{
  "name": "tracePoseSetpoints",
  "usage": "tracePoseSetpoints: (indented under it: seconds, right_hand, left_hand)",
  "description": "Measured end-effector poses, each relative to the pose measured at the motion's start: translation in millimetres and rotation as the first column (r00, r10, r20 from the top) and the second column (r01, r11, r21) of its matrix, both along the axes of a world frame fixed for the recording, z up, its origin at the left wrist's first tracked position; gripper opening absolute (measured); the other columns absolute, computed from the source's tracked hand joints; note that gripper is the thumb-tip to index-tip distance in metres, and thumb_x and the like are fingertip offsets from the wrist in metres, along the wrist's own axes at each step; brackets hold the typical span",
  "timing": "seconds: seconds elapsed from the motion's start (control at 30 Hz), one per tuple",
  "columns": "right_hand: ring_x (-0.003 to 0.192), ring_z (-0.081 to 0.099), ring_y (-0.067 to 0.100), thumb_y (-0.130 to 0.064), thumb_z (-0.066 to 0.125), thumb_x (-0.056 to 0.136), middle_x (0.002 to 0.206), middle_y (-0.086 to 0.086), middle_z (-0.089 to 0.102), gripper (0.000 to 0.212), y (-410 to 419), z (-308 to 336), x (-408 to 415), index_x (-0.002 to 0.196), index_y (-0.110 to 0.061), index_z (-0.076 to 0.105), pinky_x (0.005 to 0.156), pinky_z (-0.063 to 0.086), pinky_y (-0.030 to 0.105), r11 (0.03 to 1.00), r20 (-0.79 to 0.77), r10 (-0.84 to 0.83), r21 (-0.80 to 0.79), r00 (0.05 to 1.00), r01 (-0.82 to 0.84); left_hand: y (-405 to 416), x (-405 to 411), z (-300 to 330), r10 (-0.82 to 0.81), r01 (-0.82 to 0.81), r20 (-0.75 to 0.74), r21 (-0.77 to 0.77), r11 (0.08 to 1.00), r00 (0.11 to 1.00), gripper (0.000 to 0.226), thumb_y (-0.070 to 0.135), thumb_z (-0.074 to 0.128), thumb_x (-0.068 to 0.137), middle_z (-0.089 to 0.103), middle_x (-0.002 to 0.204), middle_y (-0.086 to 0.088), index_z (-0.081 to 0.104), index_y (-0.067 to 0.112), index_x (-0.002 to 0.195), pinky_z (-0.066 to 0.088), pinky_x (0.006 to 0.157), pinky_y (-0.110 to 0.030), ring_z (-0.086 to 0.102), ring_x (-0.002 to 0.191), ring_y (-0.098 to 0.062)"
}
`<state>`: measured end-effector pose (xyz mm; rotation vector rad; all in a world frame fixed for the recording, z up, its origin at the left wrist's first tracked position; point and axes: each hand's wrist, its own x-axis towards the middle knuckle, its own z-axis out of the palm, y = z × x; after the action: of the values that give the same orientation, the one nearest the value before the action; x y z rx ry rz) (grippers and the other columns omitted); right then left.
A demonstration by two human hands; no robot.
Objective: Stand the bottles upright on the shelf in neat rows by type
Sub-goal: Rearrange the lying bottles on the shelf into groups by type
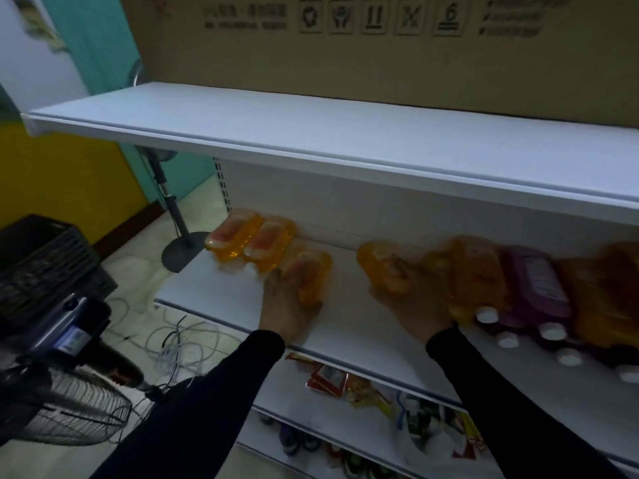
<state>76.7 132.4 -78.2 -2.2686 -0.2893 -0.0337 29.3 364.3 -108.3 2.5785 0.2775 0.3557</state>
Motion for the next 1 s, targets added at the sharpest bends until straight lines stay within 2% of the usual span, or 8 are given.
tracePoseSetpoints:
  seconds: [0.1, 0.17, 0.33, 0.4, 0.47, 0.57, 0.8, 1.0]
  right_hand:
    - [0.117, 0.049, 0.028, -0.054, 0.075, 0.073, 0.128, 0.013, 0.052, 0.077, 26, -28, -1, 0.137, -0.021, 0.048, 0.098, 0.039, 0.028, 0.985, -0.034, -0.091, -0.148, 0.995, 0.085]
    - [0.121, 0.041, 0.029, -0.055, 0.074, 0.071, 0.133, 0.014, 0.046, 0.079, 39, -40, -4, 0.137, -0.022, 0.046, 0.097, 0.032, 0.026, 0.978, -0.031, -0.140, -0.163, 0.990, 0.134]
    - [0.140, 0.022, 0.027, -0.046, 0.055, 0.092, 0.154, 0.009, 0.024, 0.066, 65, -55, 2, 0.148, -0.020, 0.033, 0.112, 0.016, 0.025, 0.964, 0.012, -0.056, -0.261, 0.998, 0.058]
    - [0.145, 0.012, 0.024, -0.047, 0.047, 0.096, 0.160, 0.005, 0.010, 0.066, 71, -55, 5, 0.152, -0.025, 0.021, 0.116, 0.013, 0.028, 0.953, -0.038, -0.023, -0.304, 0.999, 0.011]
    - [0.144, 0.017, 0.023, -0.048, 0.052, 0.094, 0.160, 0.001, 0.003, 0.069, 78, -54, 7, 0.151, -0.030, 0.019, 0.111, 0.022, 0.028, 0.979, -0.086, -0.055, -0.202, 0.995, 0.037]
    - [0.142, 0.024, 0.025, -0.045, 0.059, 0.091, 0.158, 0.005, 0.005, 0.071, 89, -51, 9, 0.151, -0.029, 0.023, 0.102, 0.024, 0.023, 0.989, -0.081, -0.069, -0.136, 0.994, 0.057]
    - [0.136, 0.031, 0.029, -0.036, 0.065, 0.090, 0.154, 0.016, 0.012, 0.070, 129, -43, 27, 0.148, -0.016, 0.031, 0.101, 0.024, 0.016, 0.986, -0.020, -0.118, -0.117, 0.993, 0.115]
    - [0.137, 0.019, 0.035, -0.041, 0.059, 0.090, 0.152, 0.018, 0.024, 0.068, 146, -42, 36, 0.146, -0.014, 0.031, 0.111, 0.025, 0.040, 0.959, 0.034, -0.115, -0.255, 0.993, 0.120]
  left_hand:
    - [10, 1, -9, -0.011, 0.008, -0.071, -0.044, 0.999, 0.997, 0.078, 0.049, 0.064, 0.084, 0.026, 0.147, -0.014, 0.028, 0.025, 0.148, 0.027, 0.112, -0.041, 0.028, 0.132, -0.034]
    - [21, -1, -14, -0.128, 0.128, -0.051, 0.002, 0.992, 0.990, 0.078, 0.048, 0.055, 0.089, 0.015, 0.155, -0.020, 0.020, 0.018, 0.152, 0.014, 0.116, -0.042, 0.017, 0.141, -0.037]
    - [60, 1, -16, -0.397, 0.372, 0.047, 0.261, 0.891, 0.917, 0.064, 0.045, 0.040, 0.090, 0.036, 0.150, -0.021, 0.039, 0.015, 0.146, 0.025, 0.111, -0.054, 0.032, 0.136, -0.046]
    - [68, 11, -16, -0.375, 0.348, 0.025, 0.317, 0.882, 0.927, 0.062, 0.049, 0.041, 0.092, 0.036, 0.152, -0.015, 0.037, 0.020, 0.147, 0.015, 0.115, -0.052, 0.027, 0.140, -0.040]
    - [73, 25, -15, -0.353, 0.330, 0.000, 0.349, 0.877, 0.936, 0.065, 0.049, 0.043, 0.092, 0.029, 0.155, -0.010, 0.030, 0.023, 0.150, 0.000, 0.117, -0.048, 0.015, 0.145, -0.034]
    - [82, 47, -13, -0.316, 0.305, -0.031, 0.369, 0.878, 0.948, 0.073, 0.056, 0.044, 0.090, 0.024, 0.157, -0.011, 0.027, 0.019, 0.150, -0.005, 0.116, -0.045, 0.011, 0.146, -0.033]
    - [92, 62, -17, -0.284, 0.262, 0.014, 0.350, 0.899, 0.959, 0.084, 0.066, 0.041, 0.080, 0.033, 0.151, -0.022, 0.033, 0.019, 0.149, 0.003, 0.116, -0.046, 0.024, 0.141, -0.039]
    - [90, 70, -18, -0.270, 0.267, -0.043, 0.357, 0.895, 0.962, 0.088, 0.071, 0.036, 0.080, 0.030, 0.153, -0.018, 0.028, 0.019, 0.151, 0.002, 0.116, -0.049, 0.020, 0.143, -0.038]
